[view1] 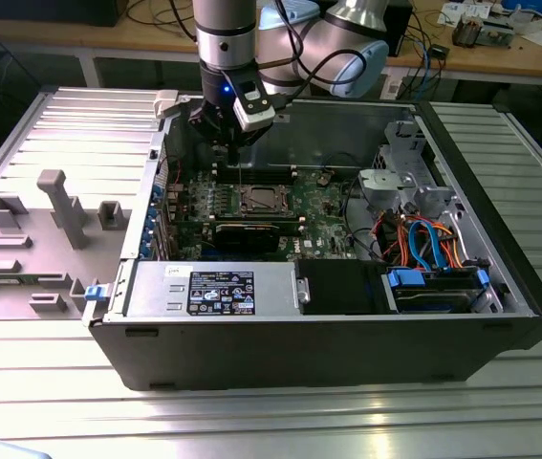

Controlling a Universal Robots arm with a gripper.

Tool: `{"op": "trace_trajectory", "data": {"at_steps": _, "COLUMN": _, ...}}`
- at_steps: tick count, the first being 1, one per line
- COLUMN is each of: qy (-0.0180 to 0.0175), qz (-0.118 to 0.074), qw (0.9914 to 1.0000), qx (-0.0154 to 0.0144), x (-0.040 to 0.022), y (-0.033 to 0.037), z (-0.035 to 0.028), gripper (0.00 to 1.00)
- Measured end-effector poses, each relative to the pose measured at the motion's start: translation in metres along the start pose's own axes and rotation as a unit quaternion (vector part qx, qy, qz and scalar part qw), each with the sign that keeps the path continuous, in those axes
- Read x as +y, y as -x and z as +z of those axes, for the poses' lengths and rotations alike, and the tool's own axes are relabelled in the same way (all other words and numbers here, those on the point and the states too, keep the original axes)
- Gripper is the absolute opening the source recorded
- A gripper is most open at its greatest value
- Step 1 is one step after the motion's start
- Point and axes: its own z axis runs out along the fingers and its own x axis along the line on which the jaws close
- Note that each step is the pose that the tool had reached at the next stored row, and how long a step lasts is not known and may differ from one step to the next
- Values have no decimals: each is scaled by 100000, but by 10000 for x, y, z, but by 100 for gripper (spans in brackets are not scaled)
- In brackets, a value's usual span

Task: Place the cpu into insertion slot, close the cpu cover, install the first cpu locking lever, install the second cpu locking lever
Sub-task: 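Install the first cpu locking lever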

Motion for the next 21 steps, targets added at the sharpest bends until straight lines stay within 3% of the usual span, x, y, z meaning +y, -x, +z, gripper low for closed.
{"op": "trace_trajectory", "data": {"at_steps": 4, "qy": -6, "qz": 16, "qw": 100000, "qx": 4, "x": 5, "y": 147, "z": 14, "gripper": 11}}
{"op": "trace_trajectory", "data": {"at_steps": 8, "qy": 13, "qz": 41, "qw": 100000, "qx": 5, "x": 7, "y": 202, "z": 39, "gripper": 11}}
{"op": "trace_trajectory", "data": {"at_steps": 12, "qy": 483, "qz": 333, "qw": 99998, "qx": 13, "x": 5, "y": 244, "z": 70, "gripper": 11}}
{"op": "trace_trajectory", "data": {"at_steps": 16, "qy": 390, "qz": 412, "qw": 99998, "qx": 10, "x": 20, "y": 339, "z": 151, "gripper": 11}}
{"op": "trace_trajectory", "data": {"at_steps": 21, "qy": 416, "qz": -155, "qw": 99999, "qx": 20, "x": 27, "y": 346, "z": 212, "gripper": 11}}
